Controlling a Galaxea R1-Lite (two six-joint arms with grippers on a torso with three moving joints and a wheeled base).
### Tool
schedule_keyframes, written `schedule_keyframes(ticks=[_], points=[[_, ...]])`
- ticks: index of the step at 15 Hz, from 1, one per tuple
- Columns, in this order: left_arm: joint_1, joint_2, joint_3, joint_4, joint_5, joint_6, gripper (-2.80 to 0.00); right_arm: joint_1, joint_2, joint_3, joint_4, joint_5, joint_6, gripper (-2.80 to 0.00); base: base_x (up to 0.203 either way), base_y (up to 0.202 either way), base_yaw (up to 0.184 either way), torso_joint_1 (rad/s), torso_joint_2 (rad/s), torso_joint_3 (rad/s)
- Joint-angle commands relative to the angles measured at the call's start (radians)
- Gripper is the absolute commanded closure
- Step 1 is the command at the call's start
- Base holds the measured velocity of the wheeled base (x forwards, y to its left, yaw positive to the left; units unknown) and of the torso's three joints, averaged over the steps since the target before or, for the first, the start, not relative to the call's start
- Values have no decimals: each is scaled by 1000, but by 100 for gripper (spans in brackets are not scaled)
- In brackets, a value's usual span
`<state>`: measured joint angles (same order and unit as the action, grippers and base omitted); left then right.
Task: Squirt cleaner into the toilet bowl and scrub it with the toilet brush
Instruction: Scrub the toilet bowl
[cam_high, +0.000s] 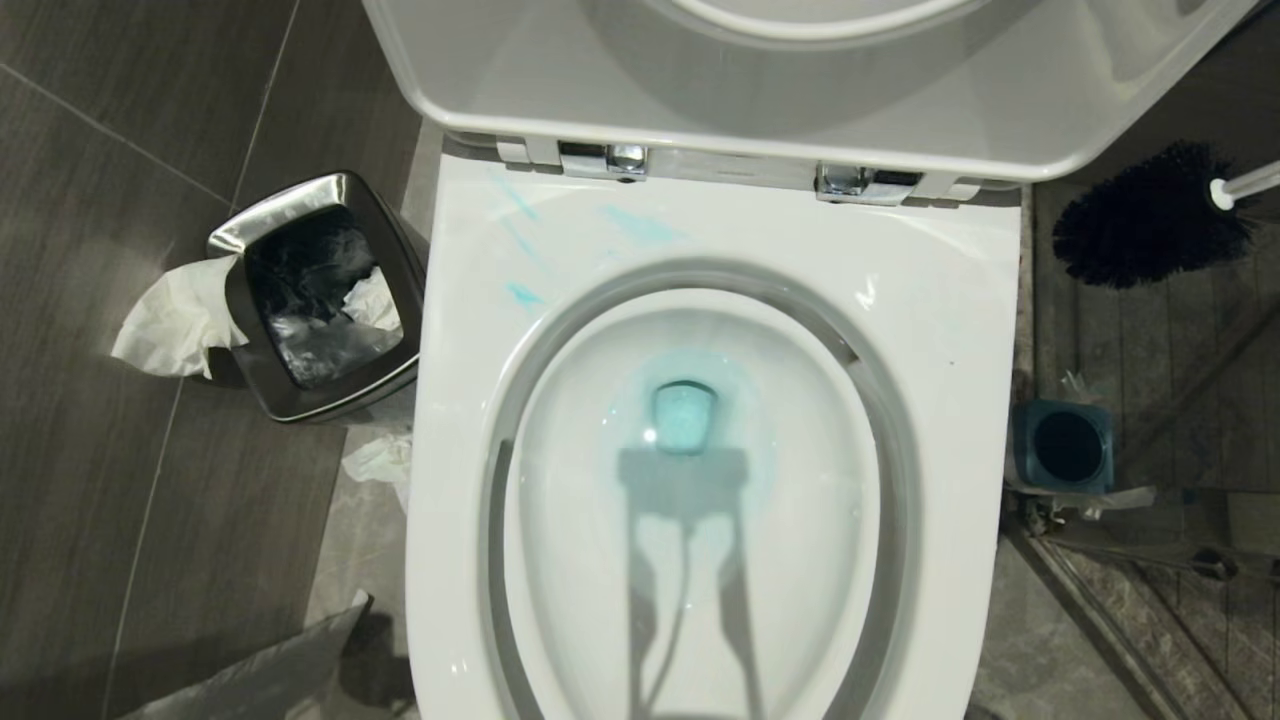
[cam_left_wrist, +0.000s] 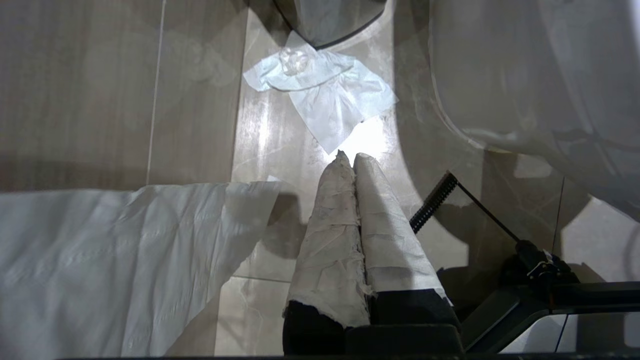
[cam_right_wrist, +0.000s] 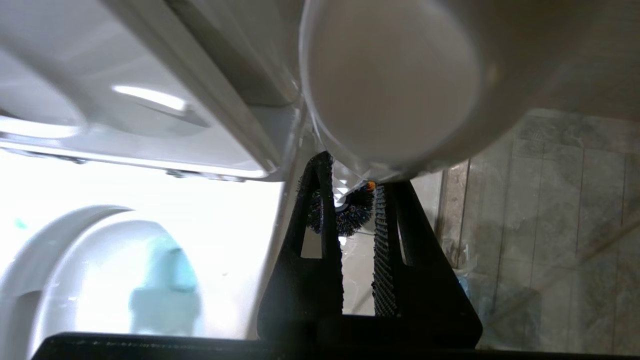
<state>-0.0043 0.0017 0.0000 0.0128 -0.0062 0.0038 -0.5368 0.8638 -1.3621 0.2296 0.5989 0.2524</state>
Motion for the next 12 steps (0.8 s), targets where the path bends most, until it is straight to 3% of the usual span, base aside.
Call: schedule_keyframes(ticks=[1, 8, 12], points=[[0, 0, 2, 0, 0, 1, 0, 0, -1, -91, 91, 3, 6, 0, 0, 0, 0, 4, 4, 201], [0, 0, 2, 0, 0, 1, 0, 0, 8, -341, 528, 50, 4, 0, 0, 0, 0, 2, 2, 202], [0, 0, 2, 0, 0, 1, 0, 0, -16, -380, 629, 110, 2, 0, 0, 0, 0, 3, 5, 203]])
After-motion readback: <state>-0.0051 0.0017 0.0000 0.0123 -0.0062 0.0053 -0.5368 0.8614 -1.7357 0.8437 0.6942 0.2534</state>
